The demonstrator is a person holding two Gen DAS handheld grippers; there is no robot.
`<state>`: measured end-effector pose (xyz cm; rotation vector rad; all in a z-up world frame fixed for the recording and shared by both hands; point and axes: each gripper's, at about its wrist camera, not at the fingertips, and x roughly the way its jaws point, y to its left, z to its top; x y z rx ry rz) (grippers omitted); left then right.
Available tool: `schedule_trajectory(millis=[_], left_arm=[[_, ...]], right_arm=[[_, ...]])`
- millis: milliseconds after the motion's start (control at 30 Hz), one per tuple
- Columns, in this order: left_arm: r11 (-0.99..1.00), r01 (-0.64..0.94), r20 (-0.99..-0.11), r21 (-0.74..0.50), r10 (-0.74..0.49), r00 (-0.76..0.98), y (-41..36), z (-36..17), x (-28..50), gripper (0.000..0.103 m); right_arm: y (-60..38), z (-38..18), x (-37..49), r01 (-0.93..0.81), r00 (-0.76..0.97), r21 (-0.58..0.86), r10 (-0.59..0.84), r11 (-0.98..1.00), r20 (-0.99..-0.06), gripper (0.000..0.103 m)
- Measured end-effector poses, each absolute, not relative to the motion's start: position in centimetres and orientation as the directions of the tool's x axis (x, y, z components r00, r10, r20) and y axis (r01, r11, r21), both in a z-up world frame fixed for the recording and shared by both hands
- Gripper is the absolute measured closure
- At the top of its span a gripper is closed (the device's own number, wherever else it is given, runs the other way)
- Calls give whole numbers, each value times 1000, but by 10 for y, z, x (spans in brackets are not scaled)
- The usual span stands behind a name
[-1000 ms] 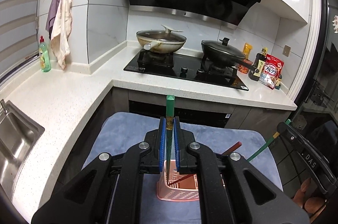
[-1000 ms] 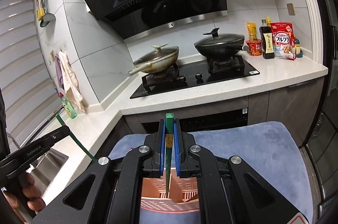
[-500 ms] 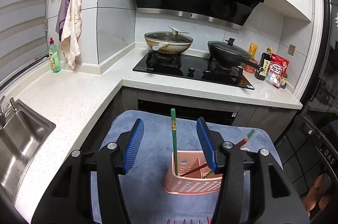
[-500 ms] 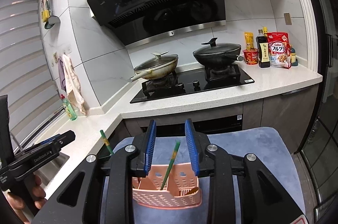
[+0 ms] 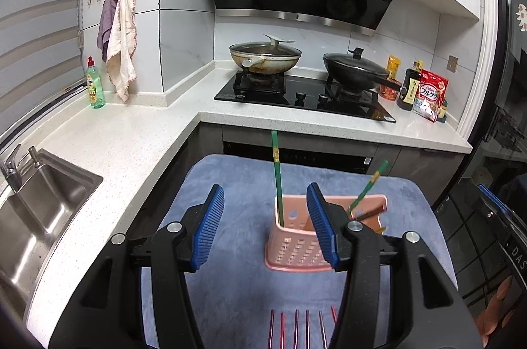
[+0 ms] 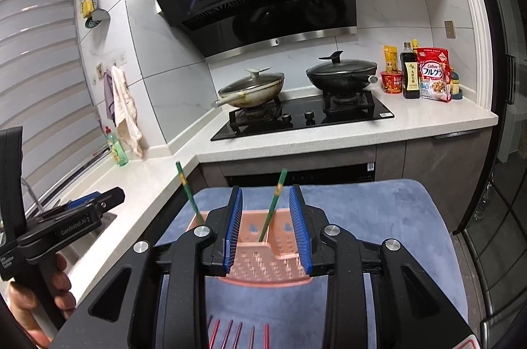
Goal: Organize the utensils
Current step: 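Withdraw both open tools back over the remaining chopsticks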
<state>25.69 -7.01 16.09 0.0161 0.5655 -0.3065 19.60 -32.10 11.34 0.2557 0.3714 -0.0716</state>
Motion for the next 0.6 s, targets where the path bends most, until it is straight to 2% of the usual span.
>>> schedule_trajectory(millis=[100, 200, 600], left_arm=[[956, 287, -536, -56, -271, 800, -68, 157, 249, 52], [958, 281, -541, -54, -264, 799, -63, 150, 238, 47], [963, 265, -608, -49, -239, 757, -38, 104, 189, 47]], right_arm=[[-318, 107, 184, 113, 925, 235, -16, 965, -380, 73], [-315, 99, 172, 113, 917, 222, -15, 968, -400, 73], [-302, 47, 113, 138, 869, 154, -45, 978, -492, 72]])
